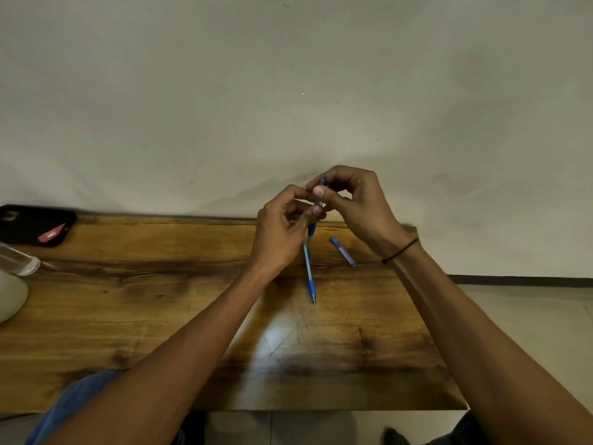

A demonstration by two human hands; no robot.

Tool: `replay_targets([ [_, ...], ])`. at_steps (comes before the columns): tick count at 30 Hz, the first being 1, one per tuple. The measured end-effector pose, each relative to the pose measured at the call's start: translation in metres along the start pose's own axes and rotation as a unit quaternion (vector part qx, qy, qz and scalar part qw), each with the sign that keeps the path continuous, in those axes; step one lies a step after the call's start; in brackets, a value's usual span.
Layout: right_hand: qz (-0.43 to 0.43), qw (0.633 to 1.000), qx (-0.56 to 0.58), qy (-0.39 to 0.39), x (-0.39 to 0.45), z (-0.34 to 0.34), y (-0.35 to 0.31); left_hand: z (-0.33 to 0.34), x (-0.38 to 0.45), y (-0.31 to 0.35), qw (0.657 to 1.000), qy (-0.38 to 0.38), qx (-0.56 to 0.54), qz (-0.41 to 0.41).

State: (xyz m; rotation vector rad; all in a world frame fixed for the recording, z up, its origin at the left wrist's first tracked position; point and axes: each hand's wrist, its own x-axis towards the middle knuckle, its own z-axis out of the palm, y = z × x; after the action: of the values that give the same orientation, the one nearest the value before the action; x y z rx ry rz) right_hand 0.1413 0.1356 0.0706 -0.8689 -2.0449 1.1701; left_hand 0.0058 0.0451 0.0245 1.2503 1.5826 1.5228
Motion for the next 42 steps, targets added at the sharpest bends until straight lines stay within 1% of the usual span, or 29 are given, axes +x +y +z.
replay_targets([
  [3, -0.017, 0.998, 0.04, 0.038, 0.002, 0.0, -0.01, -0.001, 0.003, -0.001, 0.999, 0.01, -0.033, 0.014],
  [5, -0.014, 0.993, 0.088, 0.075, 0.004, -0.004, -0.021, -0.003, 0.004, -0.001, 0.998, 0.031, -0.058, -0.006],
  [6, -0.004, 0.987, 0.13, 0.09, 0.004, -0.007, -0.027, -0.005, 0.006, -0.001, 0.997, 0.047, -0.066, -0.017],
  [8, 0.033, 0.959, 0.265, 0.095, 0.004, -0.01, -0.04, -0.01, 0.008, -0.002, 0.995, 0.084, -0.056, -0.021],
  [10, 0.064, 0.914, 0.389, 0.091, 0.004, -0.013, -0.051, -0.013, 0.01, -0.003, 0.993, 0.108, -0.038, -0.013],
  [11, 0.075, 0.899, 0.421, 0.096, 0.004, -0.015, -0.055, -0.013, 0.011, -0.002, 0.993, 0.114, -0.031, -0.007],
  [12, 0.082, 0.892, 0.433, 0.103, 0.003, -0.015, -0.058, -0.013, 0.011, -0.002, 0.993, 0.116, -0.025, 0.002],
  [15, 0.091, 0.892, 0.428, 0.118, 0.002, -0.017, -0.069, -0.011, 0.01, 0.001, 0.993, 0.115, -0.018, 0.027],
  [19, 0.092, 0.888, 0.437, 0.11, 0.001, -0.019, -0.084, -0.01, 0.01, 0.002, 0.992, 0.116, -0.019, 0.039],
  [27, 0.108, 0.879, 0.453, 0.105, -0.003, -0.021, -0.094, -0.009, 0.011, 0.004, 0.992, 0.12, -0.022, 0.041],
  [42, 0.108, 0.883, 0.445, 0.101, -0.003, -0.021, -0.098, -0.01, 0.011, 0.002, 0.991, 0.124, -0.028, 0.044],
])
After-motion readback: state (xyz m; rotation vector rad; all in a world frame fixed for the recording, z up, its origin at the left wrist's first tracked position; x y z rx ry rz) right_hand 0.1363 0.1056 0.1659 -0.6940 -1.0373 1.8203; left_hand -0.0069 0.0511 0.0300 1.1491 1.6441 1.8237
